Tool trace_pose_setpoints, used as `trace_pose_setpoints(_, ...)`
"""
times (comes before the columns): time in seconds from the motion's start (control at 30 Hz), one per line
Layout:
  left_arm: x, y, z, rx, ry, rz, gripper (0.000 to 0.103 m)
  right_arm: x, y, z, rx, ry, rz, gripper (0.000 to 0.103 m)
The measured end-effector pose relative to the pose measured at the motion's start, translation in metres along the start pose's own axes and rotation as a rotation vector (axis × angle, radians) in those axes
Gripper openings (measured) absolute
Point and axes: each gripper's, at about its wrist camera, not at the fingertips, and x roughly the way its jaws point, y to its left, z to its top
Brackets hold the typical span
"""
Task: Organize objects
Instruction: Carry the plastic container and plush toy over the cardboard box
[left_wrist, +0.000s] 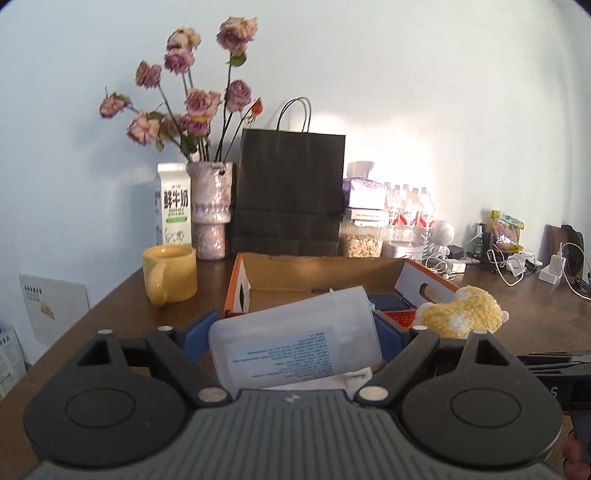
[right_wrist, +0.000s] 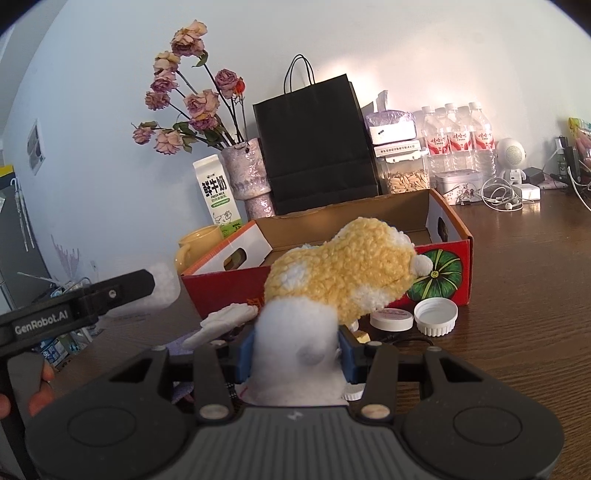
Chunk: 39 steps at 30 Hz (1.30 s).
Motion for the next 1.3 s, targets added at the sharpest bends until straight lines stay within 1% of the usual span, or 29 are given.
trace_pose_setpoints(0.2,-0.007,-0.025,0.000,0.083,-0.043,0.019,0.088,-0.002,-0.002,0.001,0.000,-0.001,0.014,0.045)
trace_pose_setpoints(0.37,-0.002,-0.038,0.006,0.098,-0.060,0.017,0.088,-0.002,-0.004,0.007,-0.014,-0.014,0.025,0.045)
trace_pose_setpoints(0.57,0.018,-0.053,0.025,0.111,-0.101,0.009,0.088,0.005,-0.004,0.027,-0.048,-0.052,0.027,0.045)
trace_pose_setpoints(0.7,0.037,-0.059,0.039,0.128,-0.131,0.021,0.088,0.014,-0.005,0.046,-0.084,-0.085,0.021,0.045)
trace_pose_setpoints(0.83,0.059,-0.061,0.052,0.127,-0.149,0.046,0.088,0.031,-0.007,0.067,-0.104,-0.104,0.010,0.045)
trace_pose_setpoints(1.0,0.090,-0.058,0.061,0.113,-0.137,0.069,0.089,0.063,-0.011,0.089,-0.107,-0.100,0.004,0.045)
trace_pose_setpoints(1.17,0.119,-0.054,0.065,0.084,-0.119,0.087,0.089,0.100,-0.016,0.100,-0.098,-0.072,-0.008,0.045)
trace_pose_setpoints(1.3,0.143,-0.050,0.068,0.064,-0.091,0.089,0.089,0.121,-0.023,0.103,-0.095,-0.049,-0.020,0.045)
